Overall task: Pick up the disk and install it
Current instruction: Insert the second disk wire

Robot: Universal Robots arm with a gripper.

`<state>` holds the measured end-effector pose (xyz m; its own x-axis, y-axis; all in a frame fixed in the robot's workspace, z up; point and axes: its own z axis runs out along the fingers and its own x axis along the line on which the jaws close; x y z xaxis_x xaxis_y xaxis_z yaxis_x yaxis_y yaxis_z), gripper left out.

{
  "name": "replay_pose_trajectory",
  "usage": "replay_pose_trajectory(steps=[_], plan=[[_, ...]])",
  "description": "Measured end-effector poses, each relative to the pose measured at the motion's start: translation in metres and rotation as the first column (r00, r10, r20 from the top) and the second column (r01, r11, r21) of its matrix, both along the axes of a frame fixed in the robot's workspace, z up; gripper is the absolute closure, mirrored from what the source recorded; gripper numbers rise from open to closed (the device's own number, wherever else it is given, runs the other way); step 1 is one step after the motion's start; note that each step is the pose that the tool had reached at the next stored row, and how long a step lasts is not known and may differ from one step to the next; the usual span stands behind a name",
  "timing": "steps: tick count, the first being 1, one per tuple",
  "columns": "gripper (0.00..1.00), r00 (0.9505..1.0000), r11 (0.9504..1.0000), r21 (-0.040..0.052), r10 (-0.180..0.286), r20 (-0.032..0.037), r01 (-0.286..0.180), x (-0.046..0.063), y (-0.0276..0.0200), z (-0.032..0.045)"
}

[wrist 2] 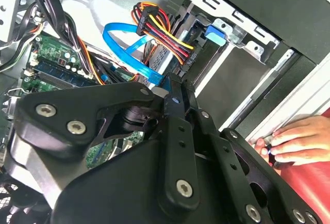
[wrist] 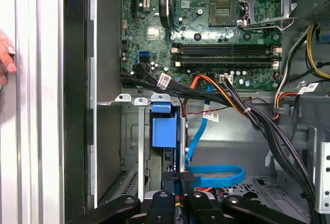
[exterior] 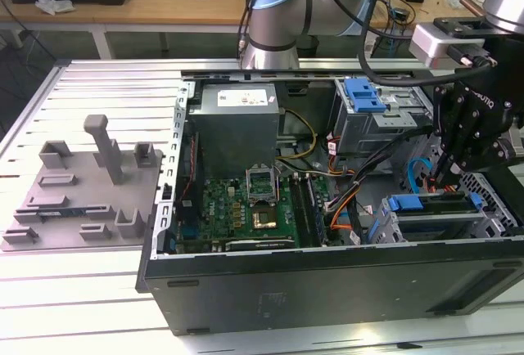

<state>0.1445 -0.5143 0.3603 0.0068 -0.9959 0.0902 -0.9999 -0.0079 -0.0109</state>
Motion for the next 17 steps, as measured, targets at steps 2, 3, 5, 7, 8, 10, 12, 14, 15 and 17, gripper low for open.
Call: replay_pose_trajectory(steps=[2, 3, 5, 7, 8, 10, 12, 14, 15, 17], plan=[[0.84, 1.0, 0.9999, 0.0108, -0.001, 0.0, 0.001, 0.0, -0.0021, -0.0006], [0.84, 1.0, 0.9999, 0.0149, -0.001, 0.0, 0.001, 0.0, -0.0029, -0.0008], [0.84, 1.0, 0.9997, 0.0238, -0.001, 0.0, 0.001, 0.0, -0.0048, -0.0013], [0.84, 1.0, 0.9995, 0.0328, -0.002, 0.0, 0.002, 0.0, -0.0063, -0.0018], [0.84, 1.0, 0.9993, 0.0374, -0.002, 0.0, 0.002, 0.0, -0.007, -0.0019], [0.84, 1.0, 0.9989, 0.0464, -0.005, 0.0, 0.005, 0.0, -0.0079, -0.0024], [0.84, 0.9999, 0.9986, 0.051, -0.012, 0.0, 0.012, 0.0004, -0.008, -0.0028], [0.84, 0.9997, 0.9983, 0.0537, -0.024, -0.0001, 0.024, 0.0007, -0.0087, -0.0032], [0.84, 0.9996, 0.9981, 0.0543, -0.029, -0.0001, 0.029, 0.0008, -0.009, -0.0034], [0.84, 0.9992, 0.9977, 0.0551, -0.039, -0.0002, 0.039, 0.0009, -0.0095, -0.0036]])
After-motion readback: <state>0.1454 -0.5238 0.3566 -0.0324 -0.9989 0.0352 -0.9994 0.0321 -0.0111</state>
